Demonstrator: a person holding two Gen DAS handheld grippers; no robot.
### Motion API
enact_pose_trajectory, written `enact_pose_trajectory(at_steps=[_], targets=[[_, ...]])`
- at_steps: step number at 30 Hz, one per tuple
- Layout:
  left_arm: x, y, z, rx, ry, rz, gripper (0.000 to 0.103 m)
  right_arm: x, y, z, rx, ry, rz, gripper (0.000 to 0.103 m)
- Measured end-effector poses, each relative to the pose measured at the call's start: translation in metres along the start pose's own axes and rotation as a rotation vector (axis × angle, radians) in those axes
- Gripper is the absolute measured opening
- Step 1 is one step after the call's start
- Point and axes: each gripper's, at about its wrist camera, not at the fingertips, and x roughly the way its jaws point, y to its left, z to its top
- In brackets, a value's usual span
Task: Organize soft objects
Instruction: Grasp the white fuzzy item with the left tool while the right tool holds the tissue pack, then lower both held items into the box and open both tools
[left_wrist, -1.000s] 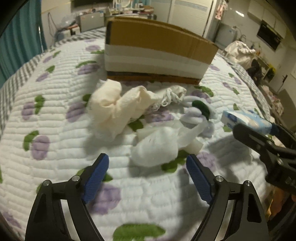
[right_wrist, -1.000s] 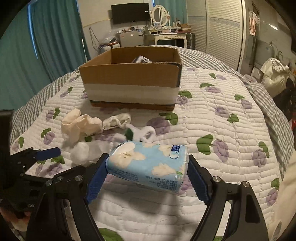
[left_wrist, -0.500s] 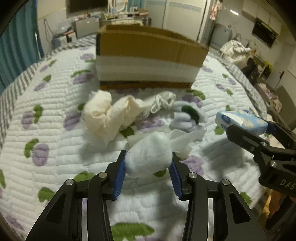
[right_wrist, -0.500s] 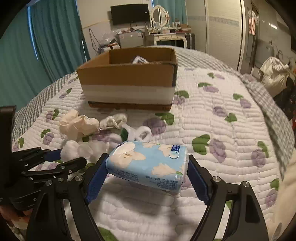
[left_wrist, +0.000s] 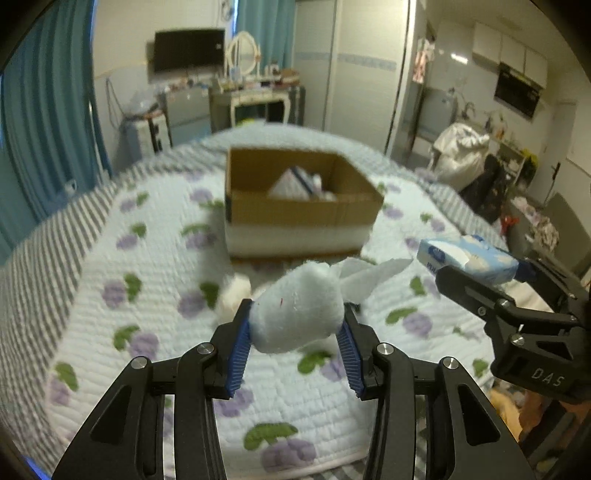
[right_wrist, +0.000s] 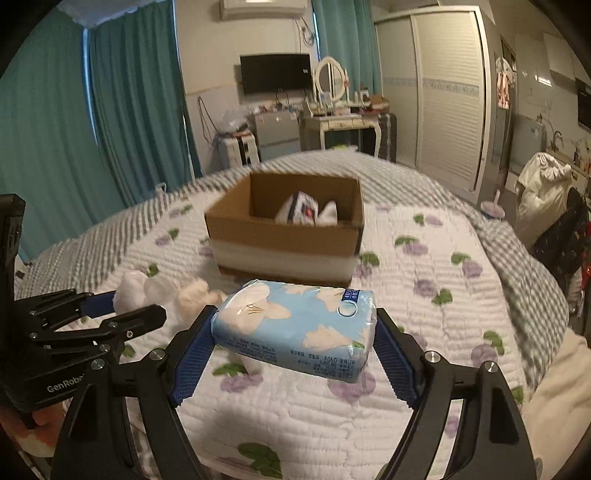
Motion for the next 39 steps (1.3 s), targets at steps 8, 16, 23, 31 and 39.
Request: enact_pose_trajectory(at_steps=[8,16,23,31,39], targets=[[-0.005,0.005,0.061,0.035,-0.110,0.017,0.043,-0.004,0.002,0.065,-0.045,-0.088,0.001,0.082],[0.043,0.019,0.117,0.051,-0.145,0.038,0.043,0.038,-0.012,0.135,-0.039,-0.113,-0.005,0.082],[0.114,0.034,0.148,0.052,-0.116,0.081,0.043,0.114,-0.032,0.172,-0.007,-0.082,0.006,0.082],[0.180,0.048,0.158,0.064,-0.064,0.074,0.043,0.207,-0.053,0.179,0.017,0.000,-0.004,0.082],[0.187,0.042,0.157,0.110,-0.065,0.076,0.047,0.237,-0.062,0.175,0.051,0.022,0.006,0.084]])
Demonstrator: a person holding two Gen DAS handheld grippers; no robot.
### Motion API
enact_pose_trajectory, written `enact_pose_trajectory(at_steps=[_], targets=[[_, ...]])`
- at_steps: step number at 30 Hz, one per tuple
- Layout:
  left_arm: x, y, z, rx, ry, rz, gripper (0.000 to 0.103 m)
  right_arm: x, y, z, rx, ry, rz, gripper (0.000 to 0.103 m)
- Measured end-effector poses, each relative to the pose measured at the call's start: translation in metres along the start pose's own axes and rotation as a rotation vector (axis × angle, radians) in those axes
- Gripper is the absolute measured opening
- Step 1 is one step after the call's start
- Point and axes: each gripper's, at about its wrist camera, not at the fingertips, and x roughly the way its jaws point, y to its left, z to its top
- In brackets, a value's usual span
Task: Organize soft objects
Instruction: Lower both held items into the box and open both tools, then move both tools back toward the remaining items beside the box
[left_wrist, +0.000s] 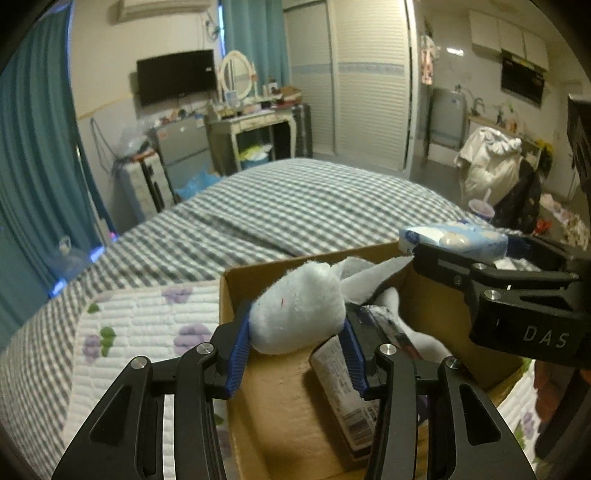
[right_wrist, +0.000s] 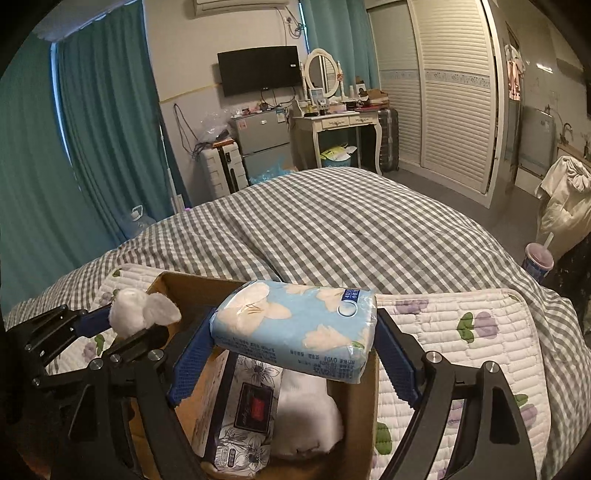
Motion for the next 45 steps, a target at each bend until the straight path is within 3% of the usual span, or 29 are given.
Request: enact_pose_trajectory(at_steps=[2,3,4,9,14,15,16,21,26,32,35,45], targets=[[-0.004,-0.001,0.002,-0.007,0.010,0.015,0.066,-0.005,0.001,0.001,0.004,-0.005,-0.008,0.090],[-0.006,-0.001,0.004,-0.015,0.007,0.018,0.080,-0.011,0.001,0.002,0.008,-0.013,-0.016,0.095],[-0.014,0.000,0.006,-0.025,-0.002,0.026,0.084,-0.019,0.001,0.004,0.015,-0.029,-0.024,0.097],[-0.070,-0.003,0.018,-0.042,-0.062,0.056,0.084,-0.068,0.004,0.017,0.010,-0.080,-0.031,0.100],[-0.150,-0.004,0.028,-0.063,-0.149,0.075,0.084,-0.148,0.019,0.029,-0.028,-0.150,-0.038,0.102],[-0.173,-0.006,0.028,-0.062,-0.178,0.085,0.085,-0.167,0.023,0.030,-0.038,-0.164,-0.036,0.103],[-0.186,-0.006,0.028,-0.063,-0.196,0.089,0.092,-0.188,0.027,0.030,-0.052,-0.179,-0.035,0.103],[-0.269,-0.009,0.014,-0.070,-0.282,0.107,0.097,-0.275,0.047,0.017,-0.106,-0.241,-0.026,0.103],[-0.307,-0.008,-0.010,-0.077,-0.285,0.114,0.097,-0.323,0.062,-0.010,-0.129,-0.226,-0.005,0.103],[-0.305,0.000,-0.052,-0.070,-0.225,0.123,0.097,-0.346,0.075,-0.059,-0.187,-0.206,-0.055,0.103],[-0.287,0.002,-0.076,-0.073,-0.177,0.111,0.097,-0.334,0.079,-0.082,-0.194,-0.182,-0.066,0.103],[-0.184,0.005,-0.153,-0.127,0.035,0.062,0.097,-0.200,0.070,-0.153,-0.125,0.024,-0.055,0.103]])
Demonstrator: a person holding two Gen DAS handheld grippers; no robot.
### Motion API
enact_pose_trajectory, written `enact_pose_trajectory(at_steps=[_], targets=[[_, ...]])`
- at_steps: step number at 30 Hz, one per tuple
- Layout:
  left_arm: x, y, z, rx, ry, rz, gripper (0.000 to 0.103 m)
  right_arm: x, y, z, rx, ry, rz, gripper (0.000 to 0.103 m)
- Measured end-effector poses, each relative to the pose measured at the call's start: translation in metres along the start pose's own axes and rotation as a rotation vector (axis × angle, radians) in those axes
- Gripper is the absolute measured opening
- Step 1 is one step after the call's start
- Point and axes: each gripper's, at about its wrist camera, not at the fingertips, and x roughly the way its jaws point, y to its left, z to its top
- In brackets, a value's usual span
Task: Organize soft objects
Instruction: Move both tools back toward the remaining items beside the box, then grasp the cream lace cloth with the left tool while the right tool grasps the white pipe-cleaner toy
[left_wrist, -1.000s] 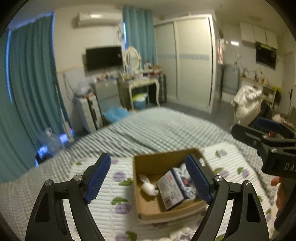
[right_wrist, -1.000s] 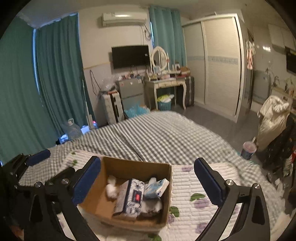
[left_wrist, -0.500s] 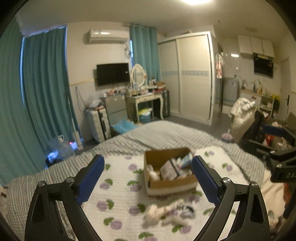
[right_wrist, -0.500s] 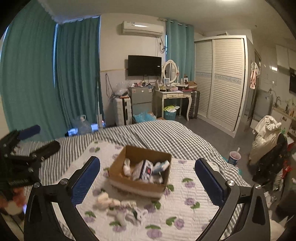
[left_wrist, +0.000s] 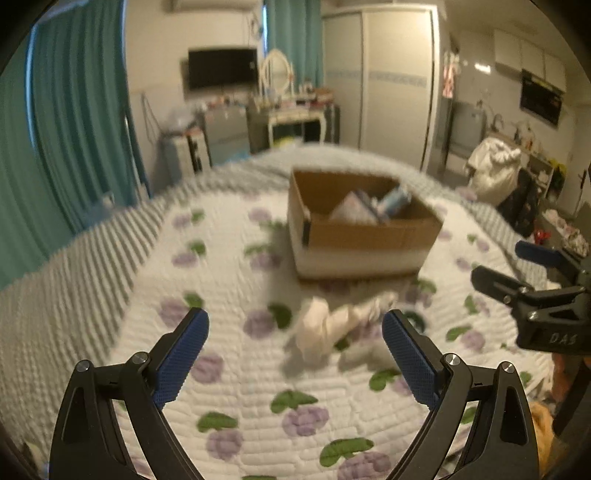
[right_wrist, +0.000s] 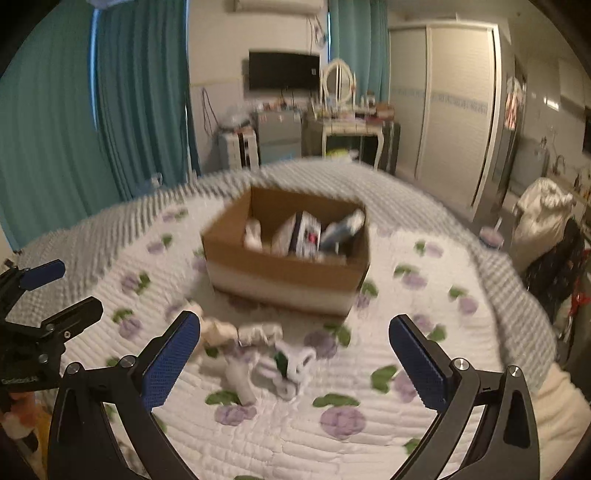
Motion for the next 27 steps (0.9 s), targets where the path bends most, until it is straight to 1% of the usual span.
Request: enact_pose_trajectory(at_steps=[4,9,11,14,17,19,21,23,25,26,27], targets=[[0.041,-0.003,-0.010,0.012,0.066,-0.009,0.095,0.052,-0.003,-0.023,0.019,0.091,0.011,0.103],[0.081,-0.005,-0.018,-0.007,0.142,-0.036,0.095,0.092,-0.008,-0.038,0.022,0.162,0.016,0.102],[0.095,-0.009,-0.020,-0.004,0.171,-0.052,0.095,0.107,-0.008,-0.043,0.015,0.193,0.014,0.099],[0.106,-0.014,-0.023,0.016,0.186,-0.076,0.095,0.126,-0.011,-0.049,0.021,0.235,0.020,0.098],[0.115,-0.015,-0.024,0.033,0.184,-0.086,0.095,0.141,-0.015,-0.055,0.053,0.267,0.057,0.093],[0.121,-0.011,-0.024,0.026,0.190,-0.098,0.095,0.150,-0.016,-0.059,0.066,0.286,0.075,0.092],[0.124,-0.009,-0.024,0.017,0.193,-0.106,0.094,0.155,-0.015,-0.062,0.067,0.300,0.091,0.087],[0.128,-0.006,-0.025,0.009,0.205,-0.107,0.091,0.159,-0.014,-0.064,0.066,0.307,0.099,0.085],[0.134,-0.005,-0.026,0.003,0.231,-0.110,0.083,0.161,-0.013,-0.065,0.060,0.308,0.093,0.080],[0.136,-0.005,-0.027,0.000,0.241,-0.116,0.081,0.161,-0.011,-0.066,0.057,0.307,0.093,0.076],[0.137,-0.006,-0.028,-0.001,0.243,-0.126,0.075,0.161,-0.011,-0.066,0.054,0.304,0.096,0.070]])
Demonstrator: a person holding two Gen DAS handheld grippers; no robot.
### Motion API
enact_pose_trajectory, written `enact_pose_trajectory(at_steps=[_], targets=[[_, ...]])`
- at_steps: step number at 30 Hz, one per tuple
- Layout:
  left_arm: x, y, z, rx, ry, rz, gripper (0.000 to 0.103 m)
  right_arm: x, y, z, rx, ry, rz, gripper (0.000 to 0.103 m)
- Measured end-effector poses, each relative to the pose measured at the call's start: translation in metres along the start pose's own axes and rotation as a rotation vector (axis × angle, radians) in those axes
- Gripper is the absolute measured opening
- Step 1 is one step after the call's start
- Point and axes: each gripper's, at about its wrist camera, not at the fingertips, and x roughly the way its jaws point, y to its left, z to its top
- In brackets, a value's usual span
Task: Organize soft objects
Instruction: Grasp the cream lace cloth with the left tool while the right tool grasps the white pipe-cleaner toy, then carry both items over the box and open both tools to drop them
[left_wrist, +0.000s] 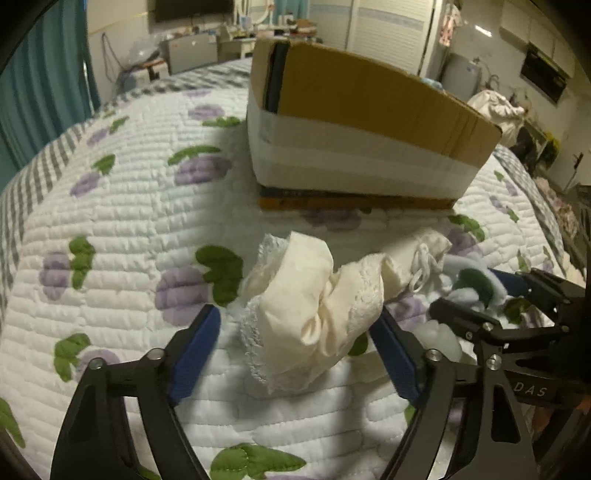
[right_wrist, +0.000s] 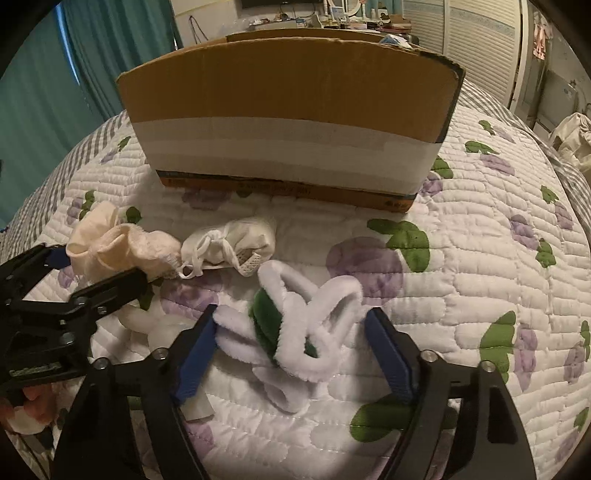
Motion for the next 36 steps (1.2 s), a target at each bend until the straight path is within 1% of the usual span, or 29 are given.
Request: enact_pose_trajectory(at_steps=[1,2,4,5,7,12,18,25,32,36], targets=[[0.001,-0.001,-0.001,0.004,0.001,-0.012,0.069,0.000,0.002,0.000,-0.003,-0.003,0.004,0.068],[0.001,-0.001,-0.001,0.008,0.001,-0.019,0.067,0.000,0.002,-0.001,-0.005,-0.005,0.004,0.066],[0.000,-0.003,-0.001,0.019,-0.003,-0.028,0.059,0.000,0.004,-0.001,-0.010,-0.008,0.004,0.061],[-0.001,-0.004,-0.001,0.021,-0.003,-0.030,0.056,0.000,0.005,-0.001,-0.012,-0.007,0.011,0.059],[-0.003,-0.005,-0.002,0.024,-0.005,-0.039,0.047,-0.002,0.006,-0.002,-0.015,-0.010,0.012,0.056],[-0.010,-0.010,-0.002,0.020,-0.013,-0.060,0.036,-0.010,0.007,-0.004,-0.014,-0.033,0.013,0.053],[-0.027,-0.018,0.000,0.030,-0.032,-0.050,0.035,-0.026,0.007,-0.008,-0.002,-0.063,0.005,0.052],[-0.065,-0.028,0.000,0.044,-0.080,-0.025,0.035,-0.054,0.016,-0.012,-0.003,-0.102,-0.016,0.052],[-0.114,-0.041,0.002,0.052,-0.154,-0.022,0.035,-0.106,0.023,-0.014,-0.008,-0.195,-0.016,0.052],[-0.137,-0.049,0.009,0.071,-0.189,-0.010,0.035,-0.139,0.026,-0.013,-0.005,-0.255,-0.012,0.052]])
